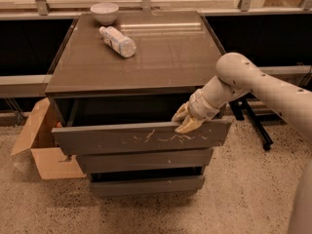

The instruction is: Open top drawer

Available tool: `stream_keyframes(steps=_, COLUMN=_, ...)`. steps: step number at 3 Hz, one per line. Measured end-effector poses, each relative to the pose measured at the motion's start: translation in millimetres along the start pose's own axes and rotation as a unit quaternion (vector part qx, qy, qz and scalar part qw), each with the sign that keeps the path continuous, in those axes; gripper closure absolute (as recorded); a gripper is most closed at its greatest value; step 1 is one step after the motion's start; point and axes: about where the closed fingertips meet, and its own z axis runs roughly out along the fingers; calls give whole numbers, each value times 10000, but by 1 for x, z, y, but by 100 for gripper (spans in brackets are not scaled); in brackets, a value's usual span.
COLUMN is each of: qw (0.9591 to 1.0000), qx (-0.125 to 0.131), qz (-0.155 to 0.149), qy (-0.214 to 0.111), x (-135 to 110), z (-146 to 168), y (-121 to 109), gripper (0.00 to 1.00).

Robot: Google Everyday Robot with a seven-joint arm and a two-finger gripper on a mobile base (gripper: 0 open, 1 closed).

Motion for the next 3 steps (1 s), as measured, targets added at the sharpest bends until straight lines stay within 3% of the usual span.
stream_keyframes(steps=1, qw=10000, qx=-50, qz=-17, qy=-68, x=-2, z=1, y=5, gripper=24)
stream_keyframes(steps=2, qw=10000, qx=-50, qz=-17, qy=-68, x=-2, z=1, y=5, gripper=2)
stream_keyframes(steps=3, qw=9992, qx=-344, qz=128, qy=-143, x=-4, z=10, y=29, gripper=0)
